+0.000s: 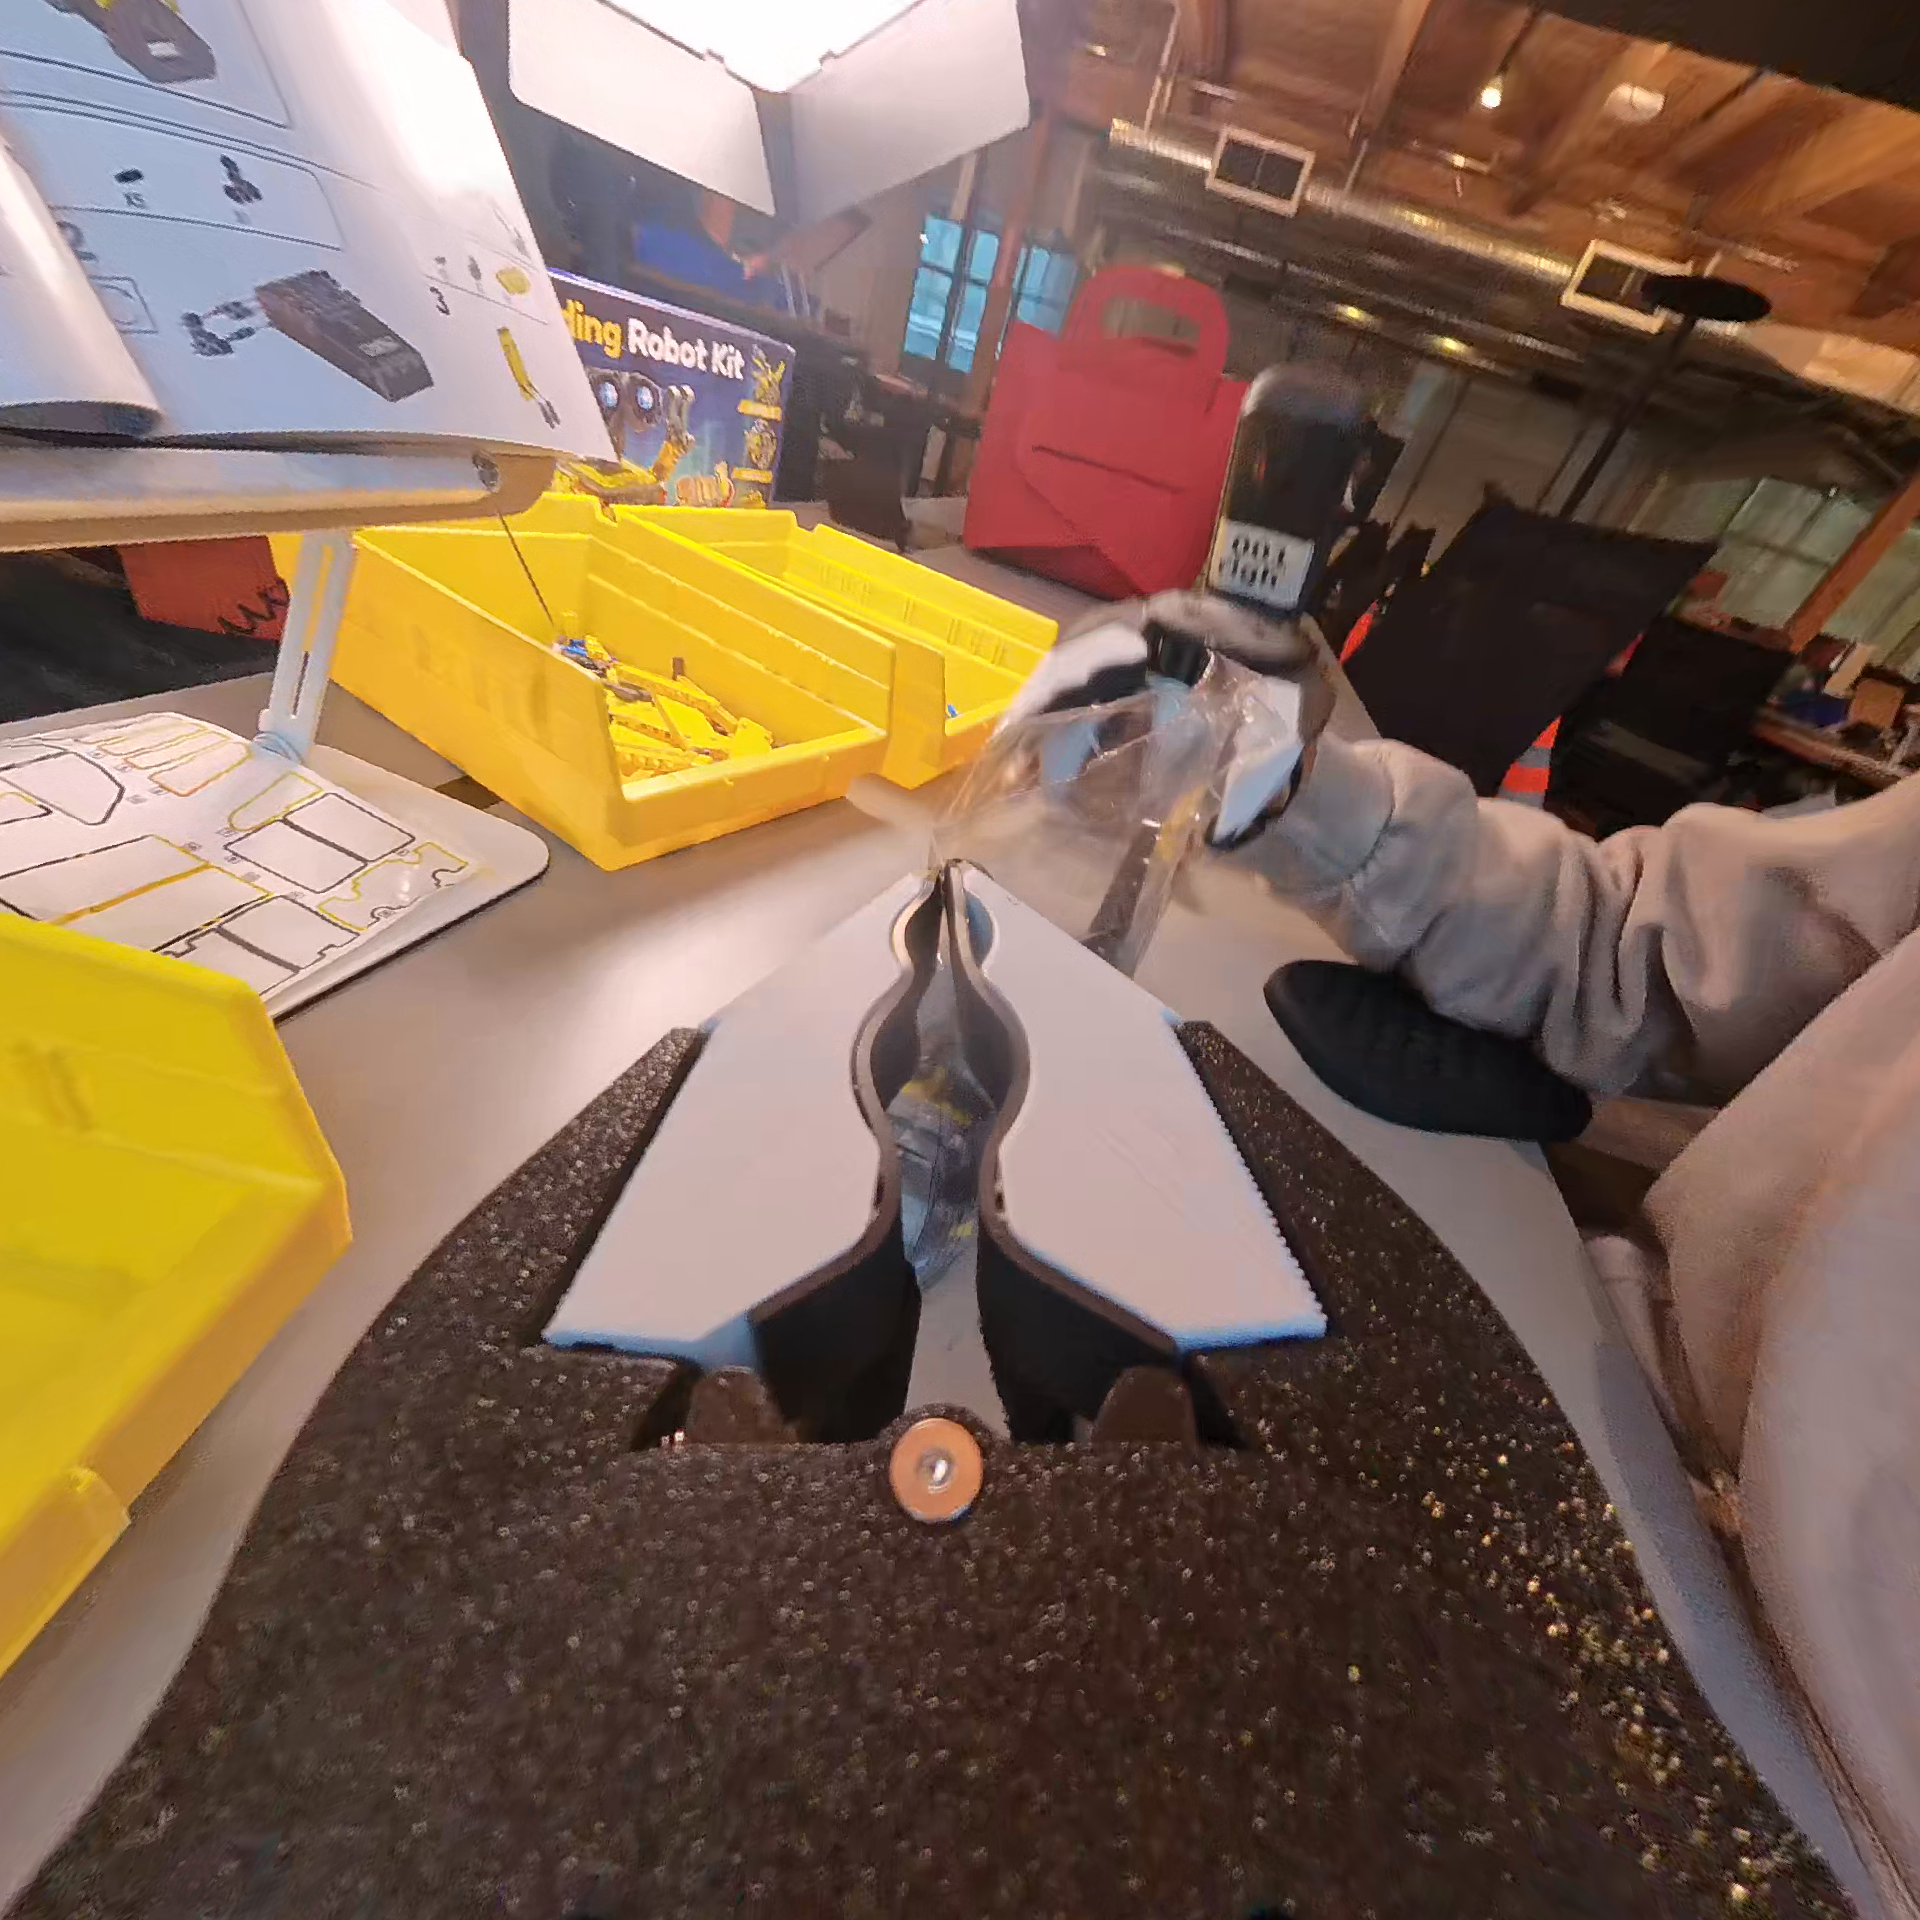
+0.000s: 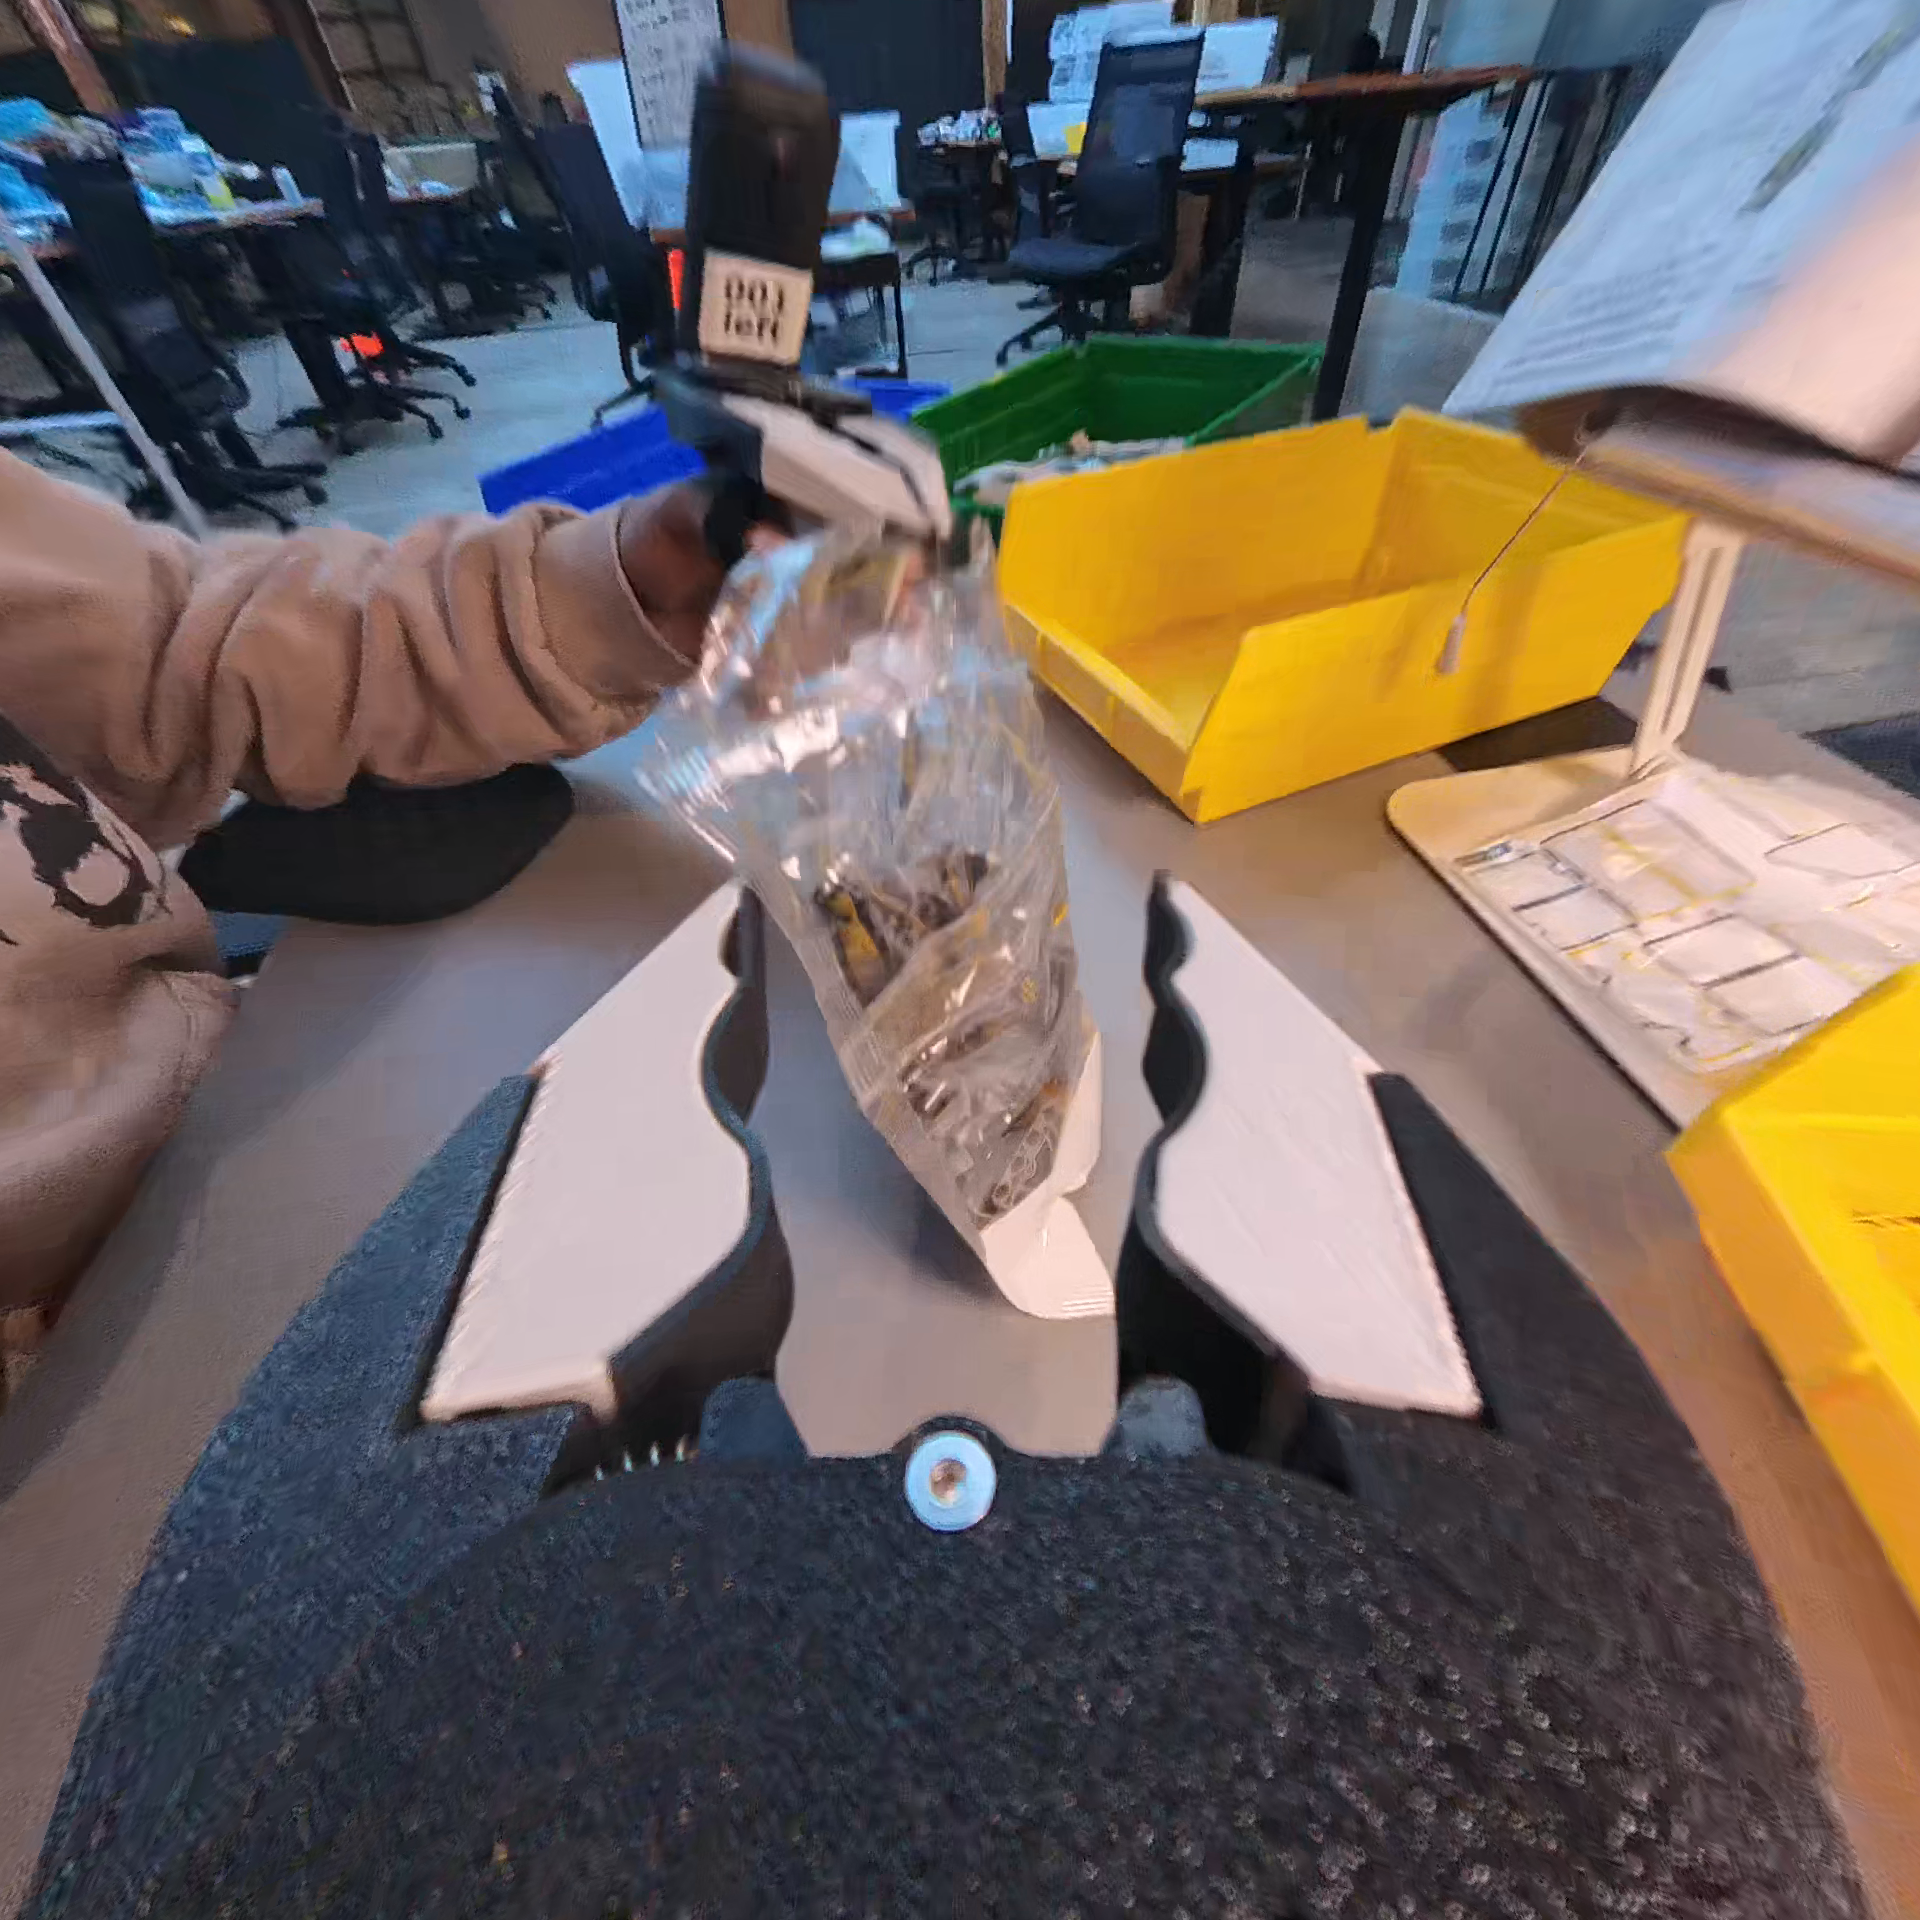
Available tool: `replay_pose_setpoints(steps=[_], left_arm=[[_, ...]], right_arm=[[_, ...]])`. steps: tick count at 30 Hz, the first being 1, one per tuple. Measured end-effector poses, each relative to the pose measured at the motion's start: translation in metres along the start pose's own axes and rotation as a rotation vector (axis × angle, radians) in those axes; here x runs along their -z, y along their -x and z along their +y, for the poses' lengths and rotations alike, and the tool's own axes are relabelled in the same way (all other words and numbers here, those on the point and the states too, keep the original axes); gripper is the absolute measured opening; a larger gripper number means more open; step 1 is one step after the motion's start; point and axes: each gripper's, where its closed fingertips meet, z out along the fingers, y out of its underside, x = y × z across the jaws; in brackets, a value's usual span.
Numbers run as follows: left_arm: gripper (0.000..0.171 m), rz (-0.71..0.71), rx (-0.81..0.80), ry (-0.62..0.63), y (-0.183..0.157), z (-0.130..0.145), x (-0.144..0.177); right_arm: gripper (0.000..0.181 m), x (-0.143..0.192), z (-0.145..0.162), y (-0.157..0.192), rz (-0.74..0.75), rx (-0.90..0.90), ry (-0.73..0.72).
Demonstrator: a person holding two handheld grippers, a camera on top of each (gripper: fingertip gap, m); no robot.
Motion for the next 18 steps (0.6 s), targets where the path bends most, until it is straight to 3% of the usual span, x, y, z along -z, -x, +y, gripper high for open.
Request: replay_pose_setpoints(steps=[2,3,5,6,8,10,13,15,18], left_arm=[[0.0,-0.005,0.019,-0.033,0.003,-0.002,-0.001],[0.0,0.0,0.023,-0.039,0.002,-0.003,-0.001],[0.0,0.0,0.008,-0.057,0.002,-0.006,0.001],[0.0,0.011,-0.008,-0.079,0.0,-0.009,0.003],[0.011,0.047,-0.031,-0.136,-0.007,-0.016,0.006],[0.042,0.097,-0.022,-0.153,-0.014,-0.017,0.006],[0.076,0.155,0.0,-0.051,-0.023,0.011,-0.012],[0.083,0.231,0.015,0.046,-0.036,0.038,-0.028],[0.08,0.302,-0.031,0.051,-0.057,0.04,-0.034]], right_arm=[[0.046,-0.018,0.023,0.006,-0.018,0.047,0.05],[0.041,-0.02,0.02,0.005,0.002,0.067,0.028],[0.007,-0.016,0.015,-0.001,0.032,0.118,0.035],[0.0,-0.013,0.011,-0.004,0.044,0.114,0.034],[0.0,-0.009,-0.009,0.002,-0.013,0.009,-0.046],[0.0,-0.005,-0.025,0.01,-0.068,-0.059,-0.115],[0.0,-0.009,-0.006,0.006,-0.085,-0.152,-0.101],[0.0,-0.014,0.016,0.0,-0.113,-0.308,-0.122],[0.0,-0.005,0.009,-0.011,-0.117,-0.494,-0.199]])
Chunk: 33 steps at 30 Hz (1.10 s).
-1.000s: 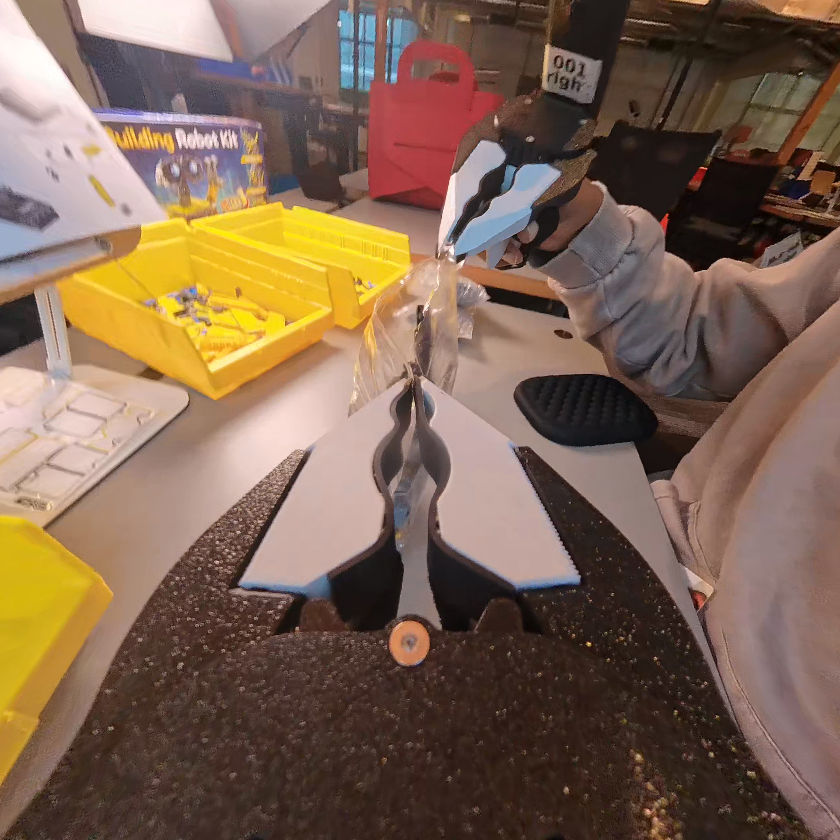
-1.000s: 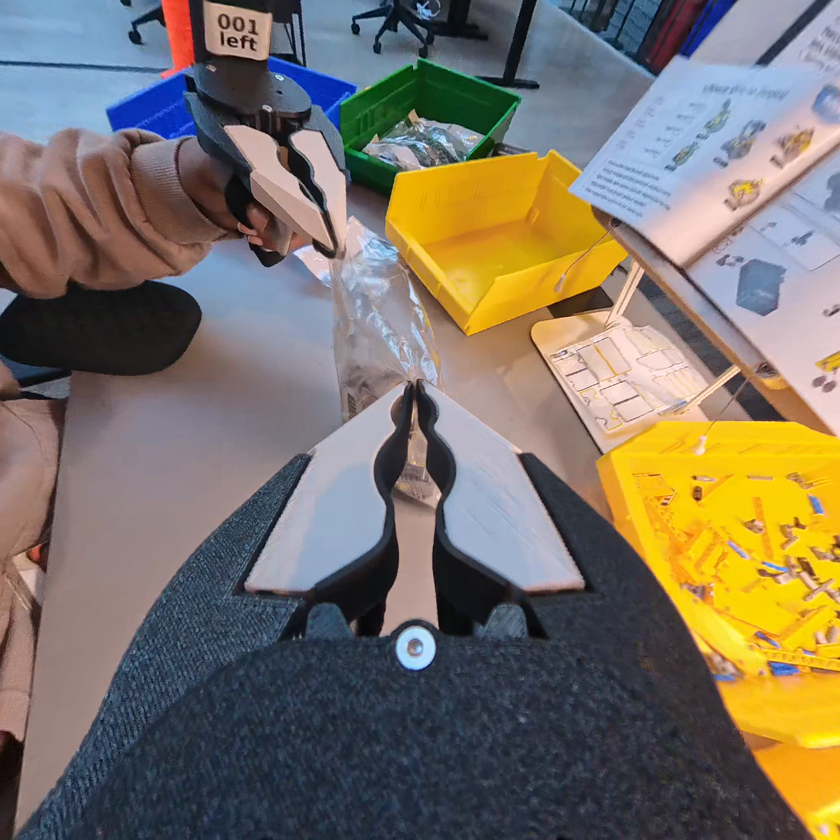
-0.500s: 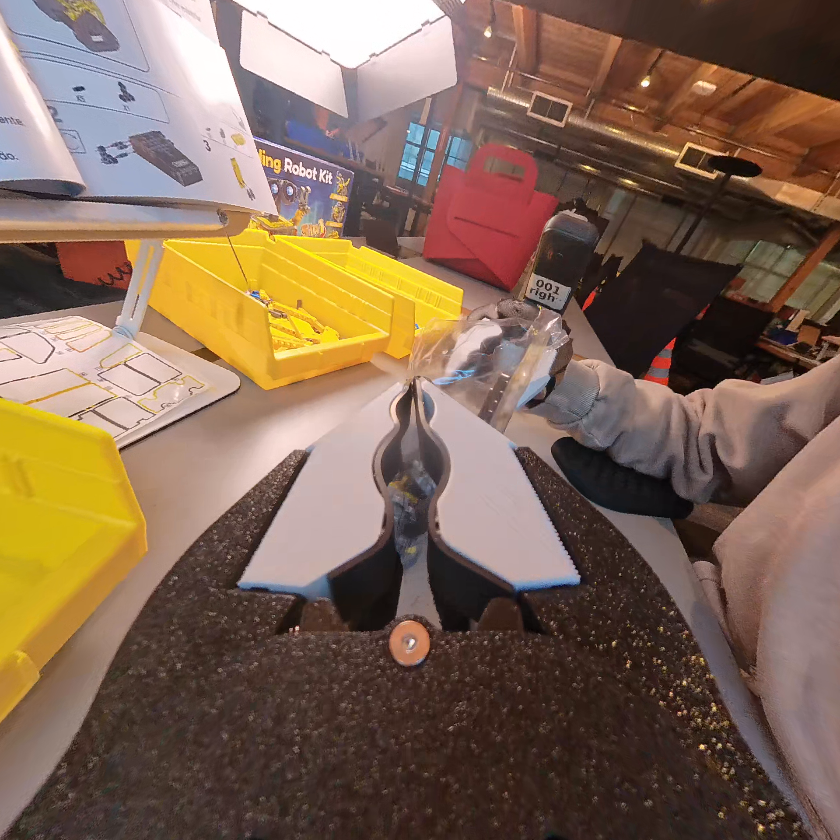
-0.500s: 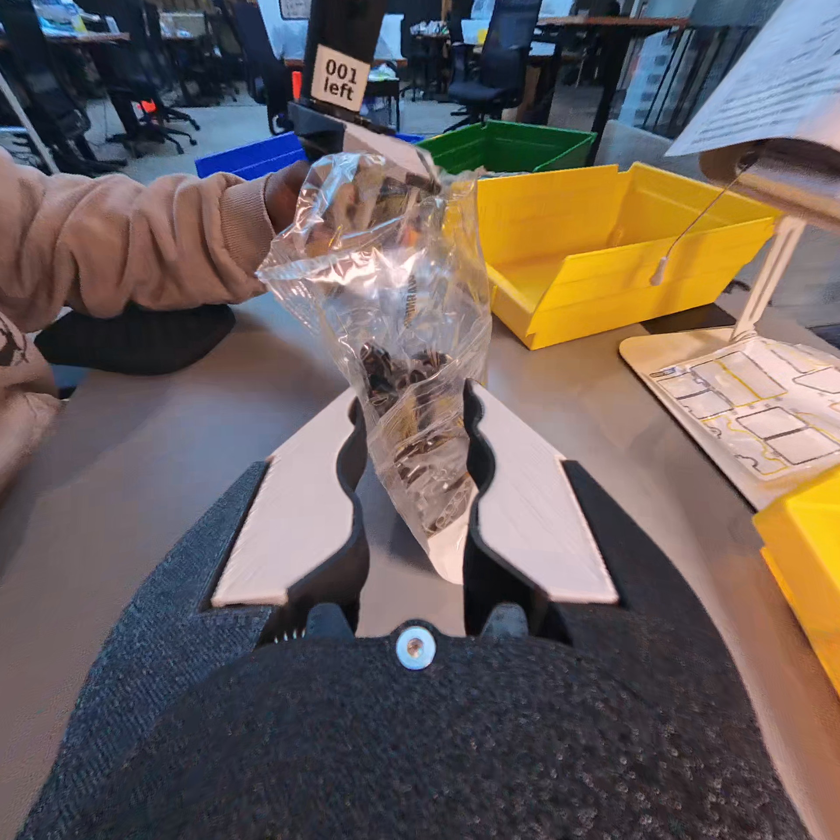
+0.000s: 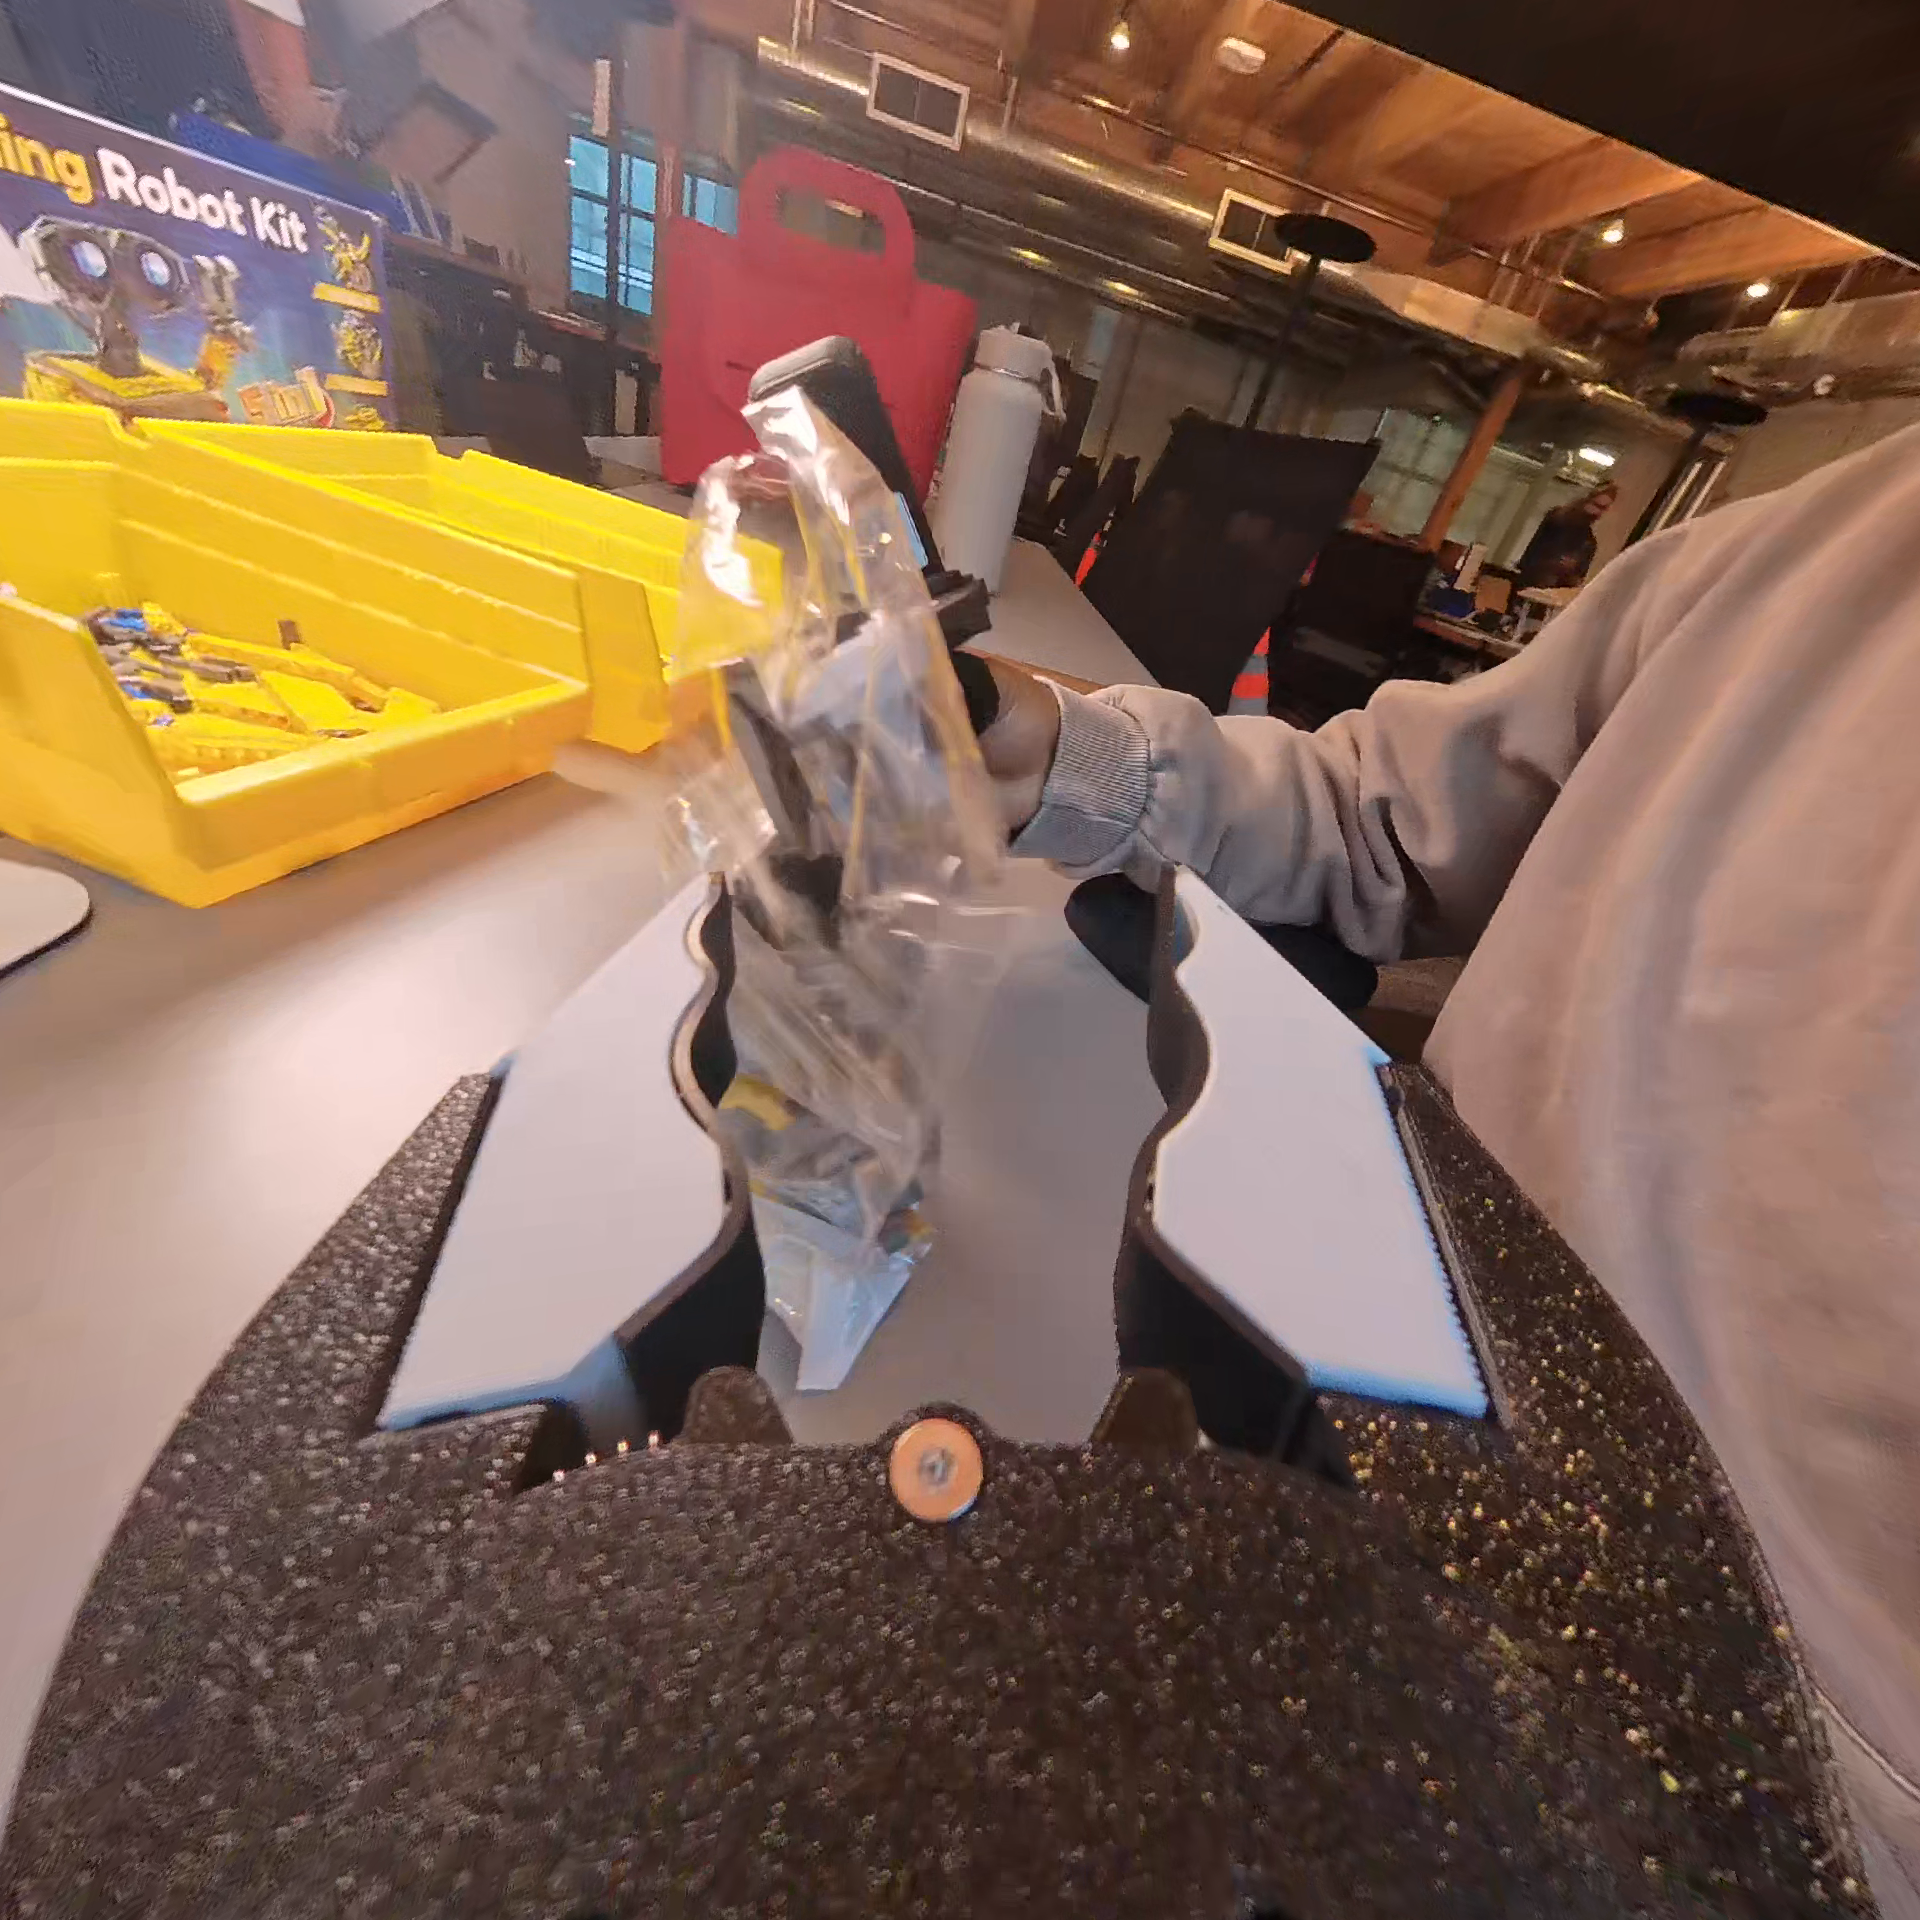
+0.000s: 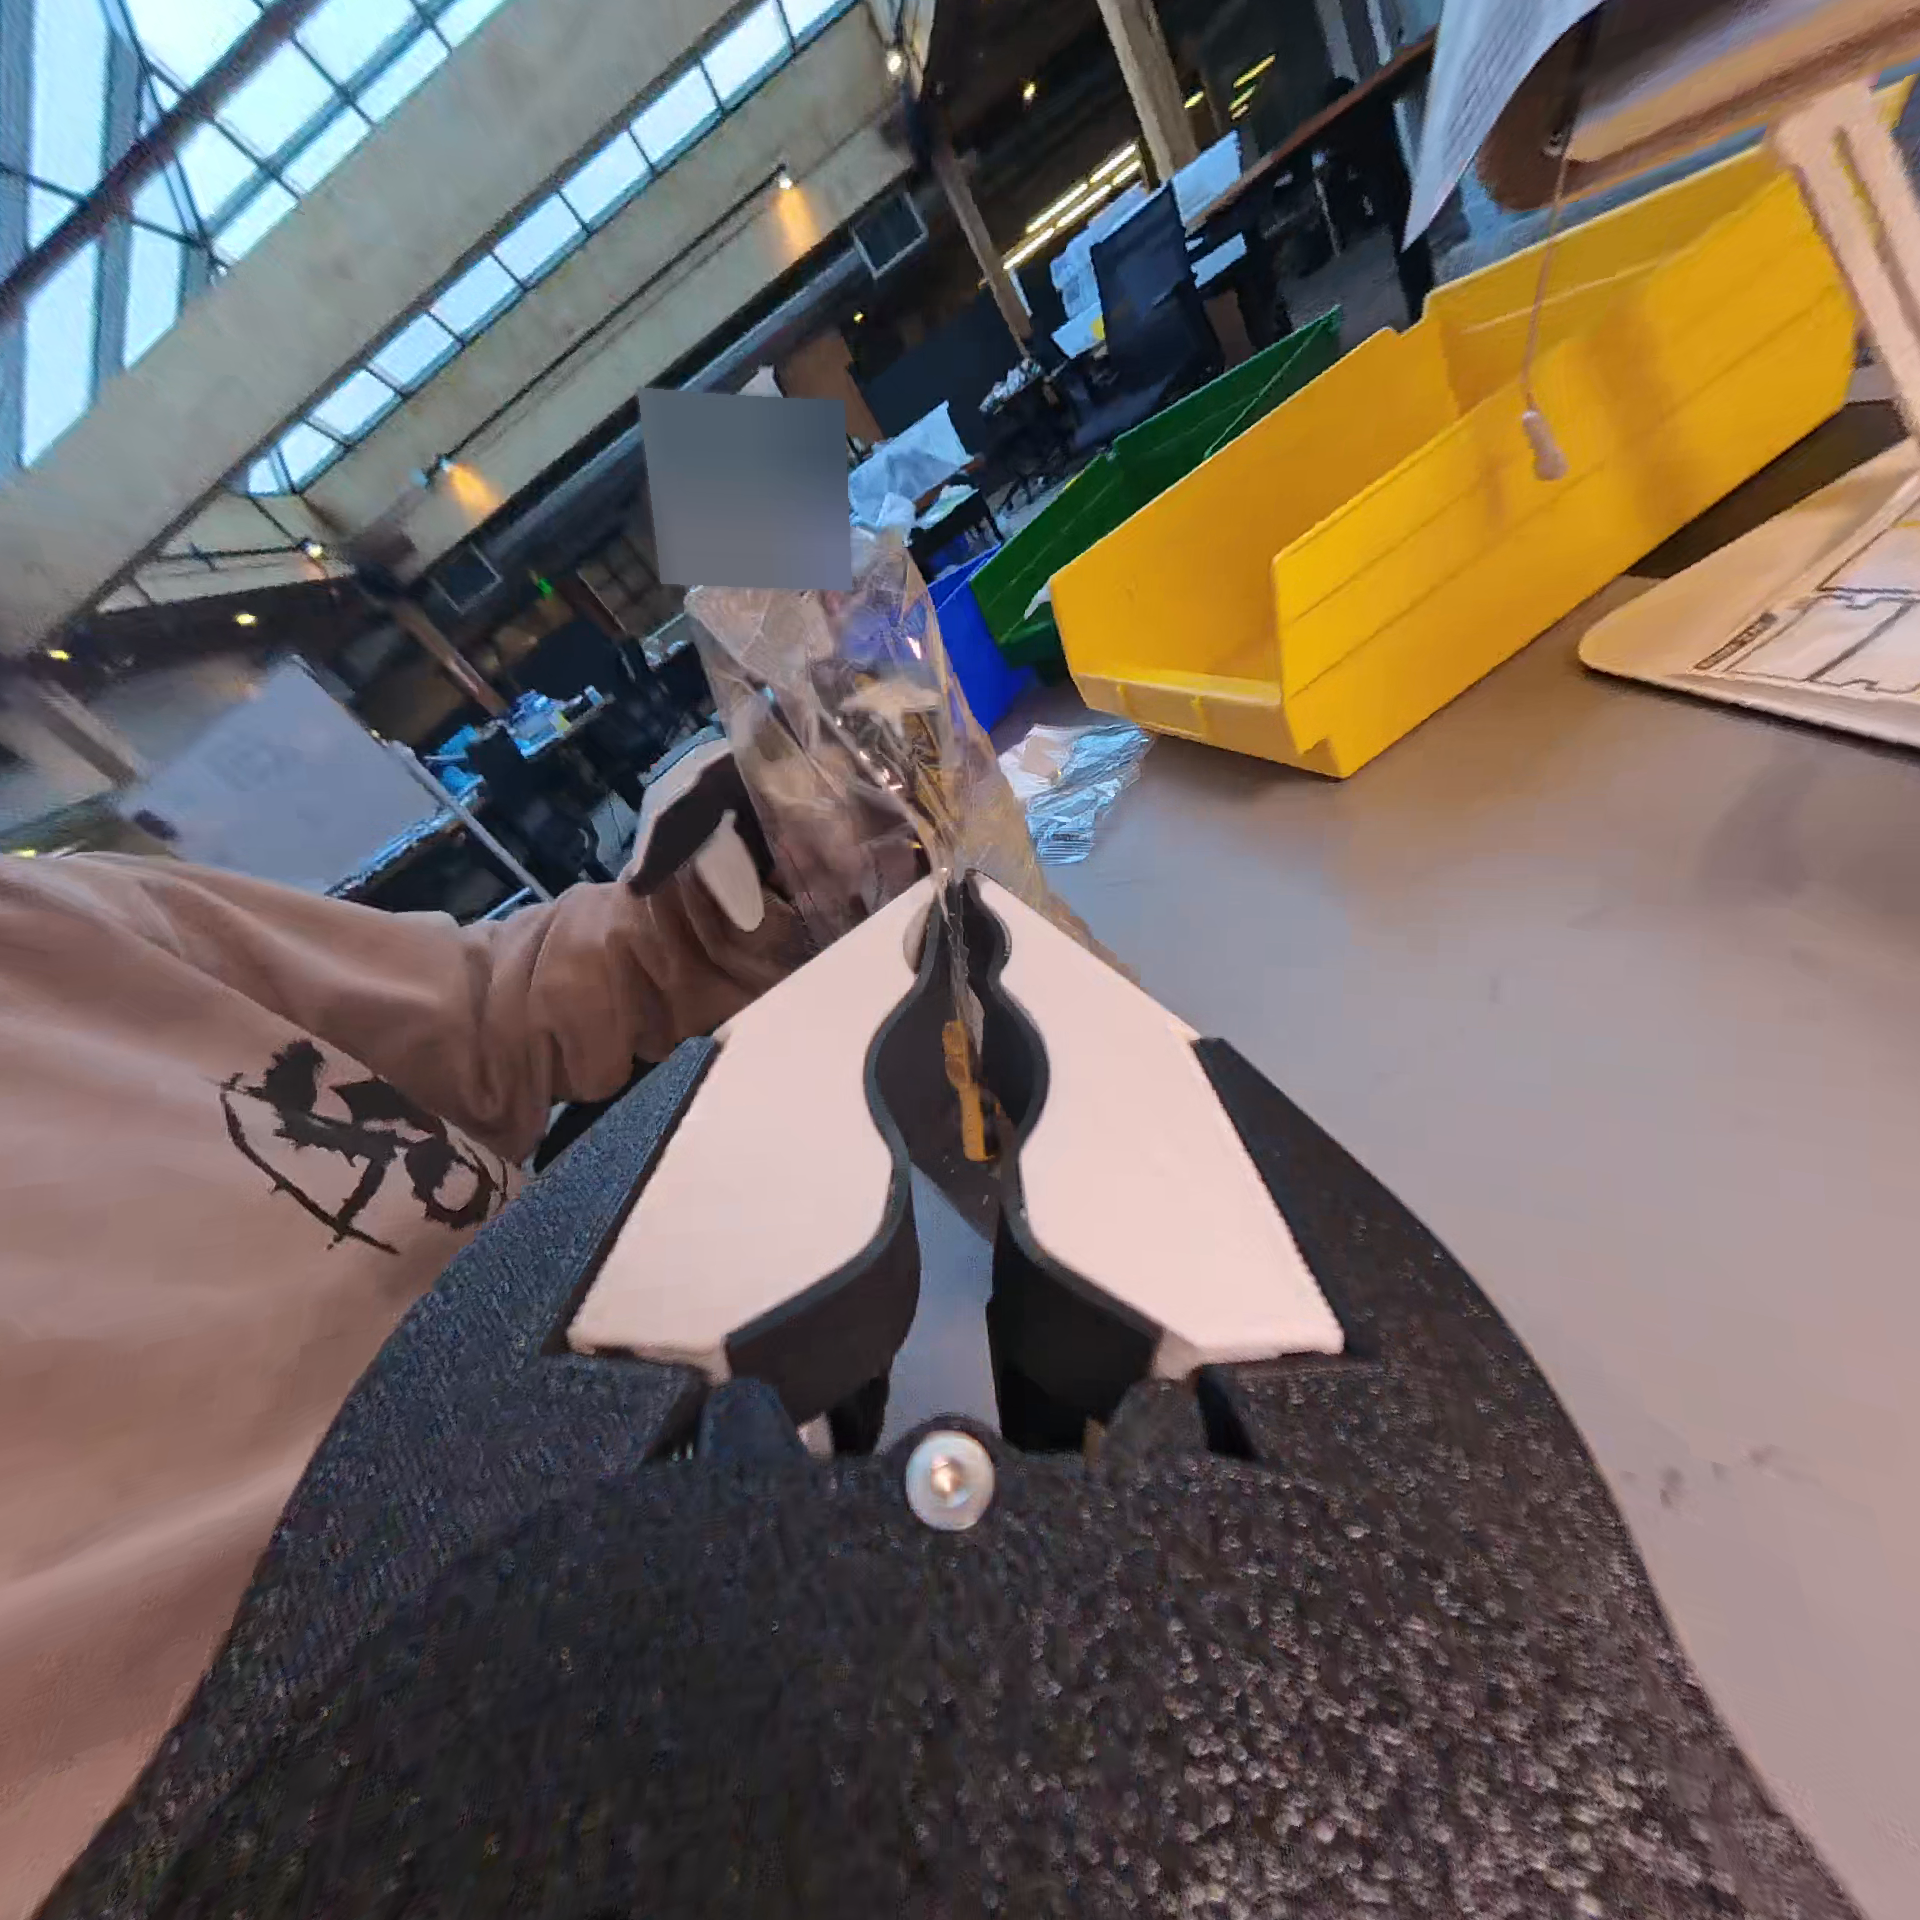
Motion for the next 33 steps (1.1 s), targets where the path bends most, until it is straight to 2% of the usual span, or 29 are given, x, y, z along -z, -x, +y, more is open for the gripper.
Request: replay_pose_setpoints(steps=[3,4,5,6,7,9,11,14,16,19,21,22,23,25,26,27,28,29,30,33], left_arm=[[0.082,-0.055,-0.063,0.04,0.0,0.0,-0.002],[0.073,-0.128,-0.091,0.056,0.011,0.004,-0.003],[0.05,-0.228,-0.101,0.056,0.028,0.007,-0.003],[0.02,-0.302,-0.079,0.049,0.044,0.008,-0.003],[0.0,-0.312,-0.039,0.036,0.051,0.006,-0.002],[0.0,-0.265,0.052,0.0,0.049,-0.005,0.001],[0.0,-0.196,0.084,-0.026,0.034,-0.024,0.003],[0.0,-0.084,0.092,-0.055,0.004,-0.05,0.001],[0.0,-0.048,0.112,-0.052,-0.005,-0.056,0.001],[0.0,-0.047,0.202,0.022,0.006,-0.03,0.004],[0.004,-0.084,0.247,0.082,0.026,0.004,0.007],[0.016,-0.097,0.264,0.069,0.034,0.014,0.009],[0.024,-0.085,0.291,0.034,0.037,0.017,0.01],[0.033,-0.034,0.278,-0.007,0.03,0.013,0.011],[0.035,-0.047,0.234,0.001,0.029,0.012,0.01],[0.037,-0.082,0.186,0.014,0.031,0.013,0.008],[0.031,-0.107,0.151,0.024,0.033,0.014,0.005],[0.008,-0.103,0.132,0.033,0.031,0.014,0.003],[0.0,-0.109,0.122,0.042,0.03,0.012,0.002],[0.0,-0.079,0.095,0.024,0.017,-0.015,0.005]], right_arm=[[0.0,0.01,-0.012,0.0,0.05,-0.04,-0.026],[0.0,0.011,-0.011,-0.002,0.057,-0.087,-0.03],[0.0,0.011,-0.006,-0.006,0.067,-0.107,-0.021],[0.0,0.009,0.0,-0.01,0.064,-0.109,-0.006],[0.0,0.008,0.001,-0.008,0.032,-0.112,-0.01],[0.003,0.011,-0.007,0.0,0.007,-0.027,-0.027],[0.008,0.016,-0.019,0.018,0.013,0.152,-0.006],[0.006,0.02,-0.029,0.05,-0.012,0.359,0.029],[0.002,0.02,-0.035,0.061,-0.017,0.426,0.003],[0.007,0.018,-0.024,0.049,-0.029,0.368,0.007],[0.034,0.012,0.005,0.022,-0.009,0.3,0.11],[0.046,0.007,0.022,0.008,0.008,0.281,0.172],[0.056,0.003,0.033,0.001,0.005,0.272,0.209],[0.057,-0.006,0.04,0.005,-0.031,0.28,0.213],[0.054,-0.009,0.039,0.006,-0.027,0.296,0.207],[0.039,-0.011,0.039,0.004,-0.013,0.31,0.207],[0.028,-0.011,0.037,0.005,-0.014,0.324,0.201],[0.013,-0.011,0.037,0.006,-0.02,0.331,0.203],[0.005,-0.009,0.035,0.006,-0.014,0.338,0.2],[0.001,-0.001,0.014,0.02,-0.065,0.243,0.099]])
